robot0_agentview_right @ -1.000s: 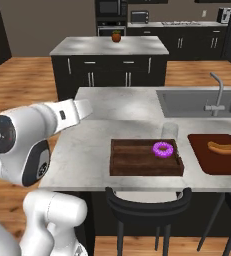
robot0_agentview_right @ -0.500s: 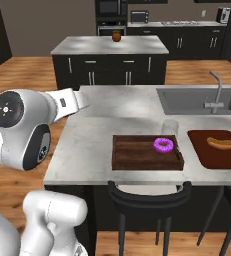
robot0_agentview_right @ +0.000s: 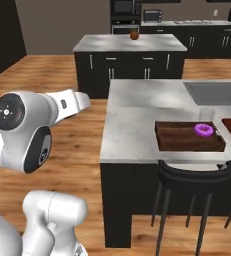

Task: Take the donuts from the fridge and place them on the empty tray on the dining counter.

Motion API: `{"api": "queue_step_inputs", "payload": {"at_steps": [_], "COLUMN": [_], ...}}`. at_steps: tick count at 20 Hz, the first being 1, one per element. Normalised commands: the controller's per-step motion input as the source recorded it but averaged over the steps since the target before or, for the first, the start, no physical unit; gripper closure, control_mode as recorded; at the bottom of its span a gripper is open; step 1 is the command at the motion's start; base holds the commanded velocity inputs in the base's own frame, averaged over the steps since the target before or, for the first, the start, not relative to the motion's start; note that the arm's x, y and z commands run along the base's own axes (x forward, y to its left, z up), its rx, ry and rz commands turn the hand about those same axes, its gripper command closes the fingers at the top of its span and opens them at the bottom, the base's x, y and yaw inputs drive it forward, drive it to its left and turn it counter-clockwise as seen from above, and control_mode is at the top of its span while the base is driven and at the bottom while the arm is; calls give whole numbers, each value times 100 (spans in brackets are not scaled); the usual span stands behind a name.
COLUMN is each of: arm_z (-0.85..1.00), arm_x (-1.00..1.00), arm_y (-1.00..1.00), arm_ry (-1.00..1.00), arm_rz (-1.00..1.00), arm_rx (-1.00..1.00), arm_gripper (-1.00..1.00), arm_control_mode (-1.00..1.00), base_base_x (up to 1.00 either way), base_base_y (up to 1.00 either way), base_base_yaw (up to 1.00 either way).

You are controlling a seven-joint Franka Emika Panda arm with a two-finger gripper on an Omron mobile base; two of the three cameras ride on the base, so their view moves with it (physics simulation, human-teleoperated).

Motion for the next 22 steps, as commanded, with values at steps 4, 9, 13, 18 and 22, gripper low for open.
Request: {"api": "queue_step_inputs", "payload": {"at_steps": [4,9,13,18,22], "arm_z": [0,0,0,0,0], "arm_x": [0,0,0,0,0], "arm_y": [0,0,0,0,0], "arm_ry": [0,0,0,0,0], "arm_rz": [0,0,0,0,0], "arm_rx": [0,0,0,0,0], "arm_gripper": [-100,-100,-100,-100,-100], "arm_control_mode": [100,100,100,100,100], "base_base_x": [76,100,100,100,100], "base_base_y": [100,100,97,22,0], "base_base_yaw": [8,11,4,-8,-22]}}
